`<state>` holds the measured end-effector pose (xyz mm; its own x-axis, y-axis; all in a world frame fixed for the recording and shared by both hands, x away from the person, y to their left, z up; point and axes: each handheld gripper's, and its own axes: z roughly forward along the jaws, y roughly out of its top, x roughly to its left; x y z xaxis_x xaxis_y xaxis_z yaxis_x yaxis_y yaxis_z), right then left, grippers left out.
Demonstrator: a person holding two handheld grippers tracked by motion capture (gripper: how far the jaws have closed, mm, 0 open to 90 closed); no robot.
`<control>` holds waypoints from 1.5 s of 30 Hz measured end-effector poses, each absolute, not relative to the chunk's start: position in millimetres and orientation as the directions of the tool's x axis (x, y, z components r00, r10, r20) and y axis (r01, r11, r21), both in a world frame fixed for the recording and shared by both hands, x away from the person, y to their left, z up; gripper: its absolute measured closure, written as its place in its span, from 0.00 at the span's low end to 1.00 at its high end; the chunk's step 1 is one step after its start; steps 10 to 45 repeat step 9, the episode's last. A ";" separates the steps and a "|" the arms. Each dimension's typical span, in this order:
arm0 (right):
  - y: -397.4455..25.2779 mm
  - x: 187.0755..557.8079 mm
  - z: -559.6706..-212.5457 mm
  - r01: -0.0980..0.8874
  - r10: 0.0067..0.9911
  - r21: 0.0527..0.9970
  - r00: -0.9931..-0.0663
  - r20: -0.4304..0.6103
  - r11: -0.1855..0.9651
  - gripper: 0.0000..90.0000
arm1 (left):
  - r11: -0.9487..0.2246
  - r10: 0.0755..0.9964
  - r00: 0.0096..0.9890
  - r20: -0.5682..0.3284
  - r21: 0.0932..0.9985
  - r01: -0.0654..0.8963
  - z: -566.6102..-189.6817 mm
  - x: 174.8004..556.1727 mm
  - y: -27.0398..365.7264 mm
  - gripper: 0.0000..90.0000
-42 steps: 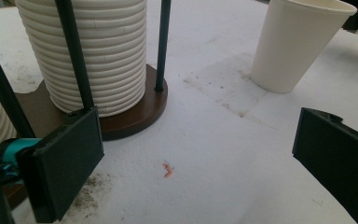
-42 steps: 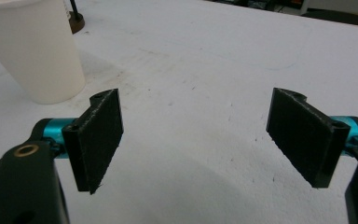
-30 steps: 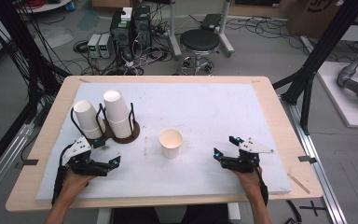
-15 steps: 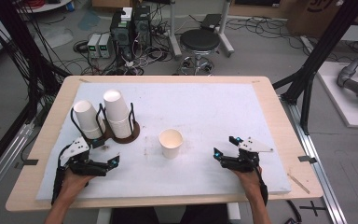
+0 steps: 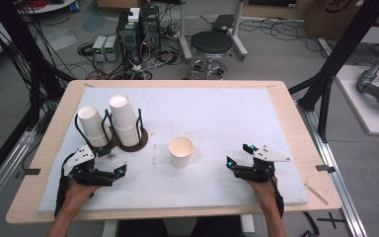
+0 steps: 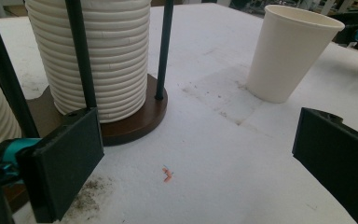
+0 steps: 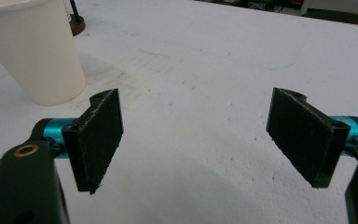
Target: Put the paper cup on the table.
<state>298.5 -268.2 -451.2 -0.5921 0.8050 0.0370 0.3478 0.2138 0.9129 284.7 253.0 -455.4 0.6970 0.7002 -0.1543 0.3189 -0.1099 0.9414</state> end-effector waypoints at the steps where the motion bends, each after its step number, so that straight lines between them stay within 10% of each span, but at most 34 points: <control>1: -268.1 298.5 -451.2 0.348 0.805 0.913 -0.592 0.038 0.213 0.21 | -0.111 0.700 0.698 -0.154 0.941 0.319 -455.4 284.7 253.1 0.02; 45: -269.1 297.4 -451.2 0.342 0.804 0.918 -0.594 0.044 0.202 0.21 | -0.117 0.691 0.703 -0.164 0.935 0.334 -455.3 286.5 253.1 0.02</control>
